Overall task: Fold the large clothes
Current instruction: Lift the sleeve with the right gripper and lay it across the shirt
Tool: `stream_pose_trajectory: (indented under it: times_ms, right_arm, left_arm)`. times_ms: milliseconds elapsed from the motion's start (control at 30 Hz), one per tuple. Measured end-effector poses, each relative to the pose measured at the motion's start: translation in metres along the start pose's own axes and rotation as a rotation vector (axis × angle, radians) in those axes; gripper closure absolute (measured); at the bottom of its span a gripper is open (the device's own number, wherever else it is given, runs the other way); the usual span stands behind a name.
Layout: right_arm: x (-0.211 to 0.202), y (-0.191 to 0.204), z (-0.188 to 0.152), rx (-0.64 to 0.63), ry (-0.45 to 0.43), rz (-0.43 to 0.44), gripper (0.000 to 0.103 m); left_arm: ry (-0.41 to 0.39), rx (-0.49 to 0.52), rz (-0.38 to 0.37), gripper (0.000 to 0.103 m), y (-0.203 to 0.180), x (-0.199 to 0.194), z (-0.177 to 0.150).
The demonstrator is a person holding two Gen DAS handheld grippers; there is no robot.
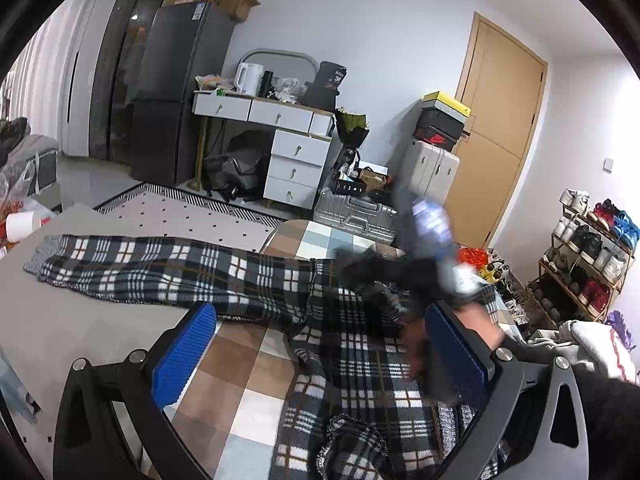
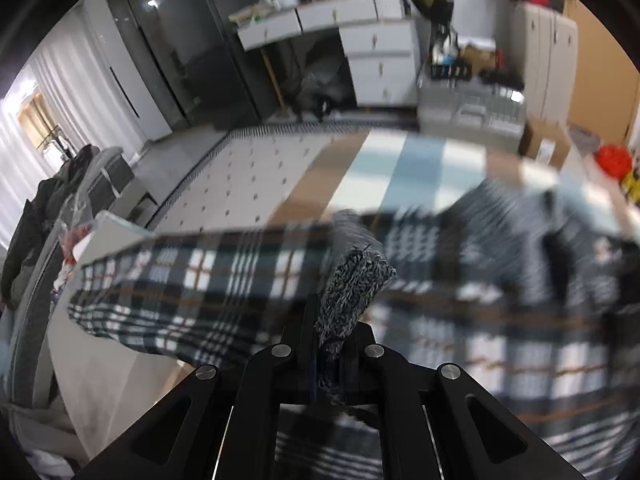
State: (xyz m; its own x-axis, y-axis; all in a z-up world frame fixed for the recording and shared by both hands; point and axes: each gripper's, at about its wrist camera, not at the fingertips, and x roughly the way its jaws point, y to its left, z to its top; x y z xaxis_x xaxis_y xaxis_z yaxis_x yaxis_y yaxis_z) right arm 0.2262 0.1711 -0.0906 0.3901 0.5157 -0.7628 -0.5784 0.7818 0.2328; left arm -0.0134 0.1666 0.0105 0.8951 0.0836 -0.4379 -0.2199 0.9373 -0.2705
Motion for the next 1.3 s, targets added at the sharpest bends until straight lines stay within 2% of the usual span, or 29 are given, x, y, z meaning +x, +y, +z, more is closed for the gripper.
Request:
stream_pose_trajectory:
  times_ms: [100, 167, 200, 233, 300, 333, 367, 467, 533, 567, 700, 800, 967, 1033, 1100, 1300]
  right_arm:
    - [0.033, -0.002, -0.011, 0.058, 0.102, 0.015, 0.093]
    - [0.037, -0.013, -0.019, 0.107, 0.165, 0.054, 0.088]
    - [0.035, -0.018, -0.022, 0.122, 0.187, 0.085, 0.071]
    - [0.027, -0.024, -0.023, 0.133, 0.192, 0.110, 0.044]
    - [-0.008, -0.041, -0.023, 0.156, 0.128, 0.175, 0.019]
    - [-0.020, -0.046, -0.025, 0.161, 0.105, 0.200, 0.014]
    - [-0.042, -0.058, -0.029, 0.181, 0.067, 0.257, 0.012]
    - [-0.097, -0.092, -0.049, 0.251, -0.014, 0.331, 0.006]
    - [-0.127, -0.110, -0.067, 0.290, -0.067, 0.321, 0.000]
    - [-0.149, -0.123, -0.084, 0.316, -0.105, 0.311, 0.000]
    - [-0.201, -0.137, -0.136, 0.373, -0.222, 0.293, 0.000]
    - [-0.233, -0.132, -0.168, 0.375, -0.319, 0.255, 0.000]
    - [-0.261, -0.110, -0.205, 0.294, -0.521, 0.136, 0.000]
    - [-0.263, -0.106, -0.214, 0.255, -0.568, 0.082, 0.000]
    - [-0.256, -0.099, -0.216, 0.221, -0.576, 0.042, 0.000]
    - [-0.247, -0.096, -0.223, 0.193, -0.526, 0.041, 0.000]
  left_arm:
    - [0.005, 0.001, -0.016, 0.001, 0.002, 0.001, -0.001]
    - [0.005, 0.006, -0.020, 0.001, 0.002, 0.001, -0.001]
    - [0.003, 0.009, -0.019, 0.001, 0.002, 0.000, -0.001]
    - [0.000, 0.009, -0.018, 0.001, 0.002, -0.001, -0.001]
    - [-0.005, 0.008, -0.019, 0.001, 0.003, -0.001, -0.001]
    - [-0.006, 0.010, -0.018, 0.001, 0.002, -0.002, -0.002]
    - [-0.006, 0.014, -0.016, 0.001, 0.002, -0.002, -0.002]
    - [0.012, 0.022, -0.043, 0.001, 0.000, 0.002, -0.003]
    - [0.039, 0.022, -0.071, 0.001, -0.001, 0.005, -0.005]
    - [0.044, 0.024, -0.061, 0.001, -0.002, 0.007, -0.006]
    - [0.034, 0.053, -0.013, 0.001, -0.012, 0.009, -0.012]
    - [0.030, 0.080, 0.009, 0.001, -0.020, 0.008, -0.016]
    - [0.007, 0.144, 0.080, 0.001, -0.029, 0.006, -0.022]
    - [0.005, 0.153, 0.099, 0.001, -0.029, 0.007, -0.022]
    - [0.008, 0.150, 0.110, 0.001, -0.025, 0.008, -0.022]
    - [0.000, 0.153, 0.169, 0.001, -0.014, 0.009, -0.019]
